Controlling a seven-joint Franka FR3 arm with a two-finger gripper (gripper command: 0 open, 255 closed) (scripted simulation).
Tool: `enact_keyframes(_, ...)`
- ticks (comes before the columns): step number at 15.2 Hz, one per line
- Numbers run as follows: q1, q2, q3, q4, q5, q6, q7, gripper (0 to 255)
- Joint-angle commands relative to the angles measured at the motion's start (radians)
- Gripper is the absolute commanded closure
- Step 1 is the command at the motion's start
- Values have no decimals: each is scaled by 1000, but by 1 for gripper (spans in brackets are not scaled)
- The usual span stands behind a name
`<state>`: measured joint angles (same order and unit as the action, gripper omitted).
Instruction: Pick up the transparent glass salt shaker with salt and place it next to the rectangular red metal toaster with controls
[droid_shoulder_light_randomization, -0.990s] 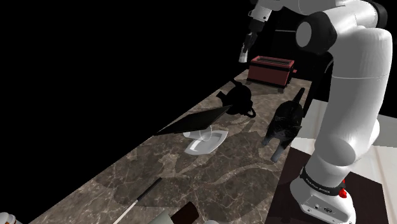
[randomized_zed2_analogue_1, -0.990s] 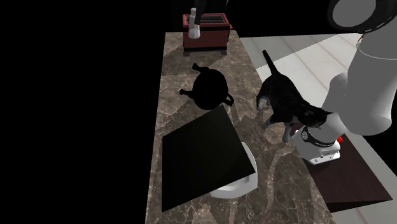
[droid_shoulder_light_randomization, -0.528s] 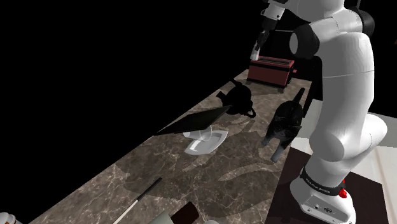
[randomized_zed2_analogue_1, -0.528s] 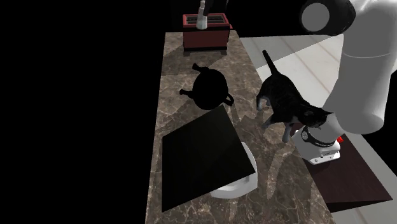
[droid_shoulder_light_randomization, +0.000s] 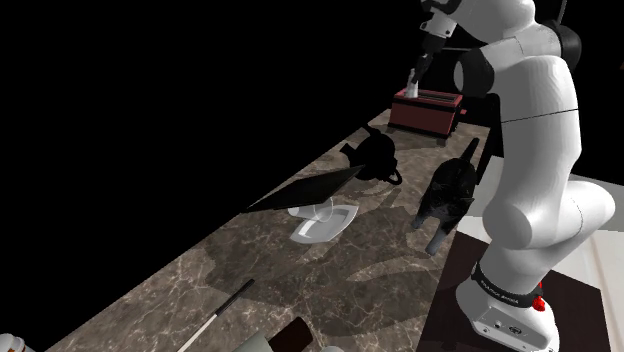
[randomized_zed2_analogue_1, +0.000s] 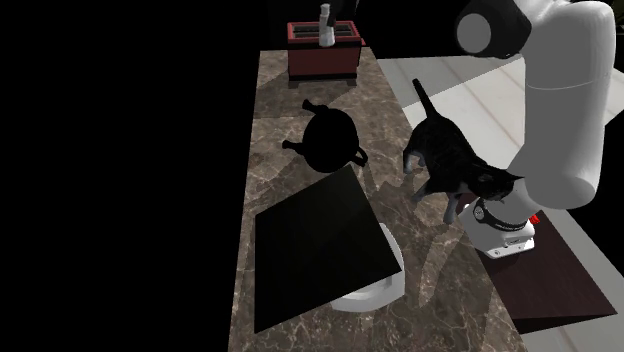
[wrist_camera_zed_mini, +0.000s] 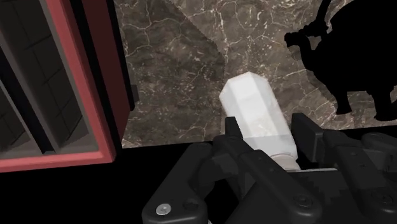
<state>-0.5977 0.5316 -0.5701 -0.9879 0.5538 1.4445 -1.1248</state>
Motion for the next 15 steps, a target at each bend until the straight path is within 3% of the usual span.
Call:
enact_keyframes(1,17,-14,-4,-53,-8,36,-12,255)
enact_keyframes(15,88,-62,-10,-321,-27,243,-74,255)
